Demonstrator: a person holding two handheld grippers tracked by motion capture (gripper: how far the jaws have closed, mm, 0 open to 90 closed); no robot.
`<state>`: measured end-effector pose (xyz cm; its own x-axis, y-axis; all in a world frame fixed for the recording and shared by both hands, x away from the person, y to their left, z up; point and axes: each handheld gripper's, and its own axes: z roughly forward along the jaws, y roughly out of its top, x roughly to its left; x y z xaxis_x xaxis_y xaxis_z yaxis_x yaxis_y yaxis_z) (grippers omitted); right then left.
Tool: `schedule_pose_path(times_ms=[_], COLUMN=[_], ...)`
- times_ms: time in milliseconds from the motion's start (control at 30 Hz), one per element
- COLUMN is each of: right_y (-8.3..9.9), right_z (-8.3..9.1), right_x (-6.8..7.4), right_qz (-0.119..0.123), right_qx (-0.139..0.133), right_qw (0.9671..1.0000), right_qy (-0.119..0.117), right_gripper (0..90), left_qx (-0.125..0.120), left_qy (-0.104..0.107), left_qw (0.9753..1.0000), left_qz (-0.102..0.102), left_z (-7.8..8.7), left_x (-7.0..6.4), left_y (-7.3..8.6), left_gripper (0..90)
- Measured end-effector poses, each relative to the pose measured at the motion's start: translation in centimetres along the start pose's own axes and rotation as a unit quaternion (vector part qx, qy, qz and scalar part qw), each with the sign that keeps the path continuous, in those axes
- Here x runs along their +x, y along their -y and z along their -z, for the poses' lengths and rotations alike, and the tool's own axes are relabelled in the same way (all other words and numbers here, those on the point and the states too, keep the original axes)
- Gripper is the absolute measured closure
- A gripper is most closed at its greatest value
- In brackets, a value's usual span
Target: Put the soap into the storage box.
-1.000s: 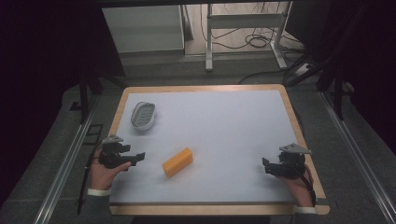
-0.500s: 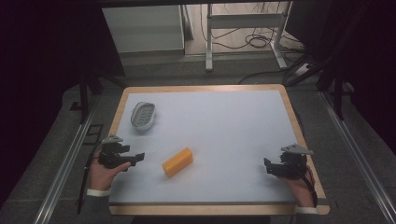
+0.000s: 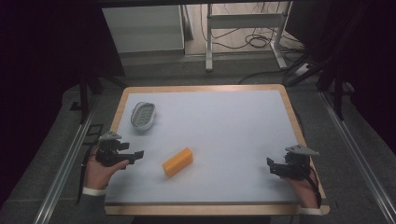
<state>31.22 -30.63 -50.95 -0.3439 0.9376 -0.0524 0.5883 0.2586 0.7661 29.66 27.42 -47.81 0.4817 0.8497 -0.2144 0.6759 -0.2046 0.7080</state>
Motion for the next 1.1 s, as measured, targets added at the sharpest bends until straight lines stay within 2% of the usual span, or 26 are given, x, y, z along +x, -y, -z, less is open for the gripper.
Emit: schedule_pose_path(times_ms=[100,300,467,867,1100], right_y=[-0.1,-0.2,-0.1,0.0,0.0], right_z=[0.1,0.5,0.7,0.6,0.8], right_x=[0.0,0.1,-0.1,-0.2,-0.3], right_qz=[-0.006,-0.012,-0.013,-0.013,-0.018], right_qx=[-0.001,-0.01,-0.008,-0.005,-0.008], right_qw=[1.0,0.9999,0.9999,0.9999,0.9998], right_qy=[0.0,-0.003,0.0,0.002,0.001], right_gripper=[7.1,7.3,7.5,7.5,7.5], left_qx=[0.004,0.001,0.002,0.01,0.024], left_qy=[0.012,0.017,0.023,0.031,0.034], left_qw=[0.9999,0.9997,0.9994,0.9984,0.9973], left_qz=[-0.003,-0.019,-0.026,-0.046,-0.061], left_z=[0.5,1.6,1.9,1.7,0.7], left_x=[-0.6,-1.8,-2.4,-3.7,-4.5], left_y=[-0.9,-2.2,-2.7,-3.6,-4.3], left_gripper=[20.6,20.7,20.3,19.6,19.2])
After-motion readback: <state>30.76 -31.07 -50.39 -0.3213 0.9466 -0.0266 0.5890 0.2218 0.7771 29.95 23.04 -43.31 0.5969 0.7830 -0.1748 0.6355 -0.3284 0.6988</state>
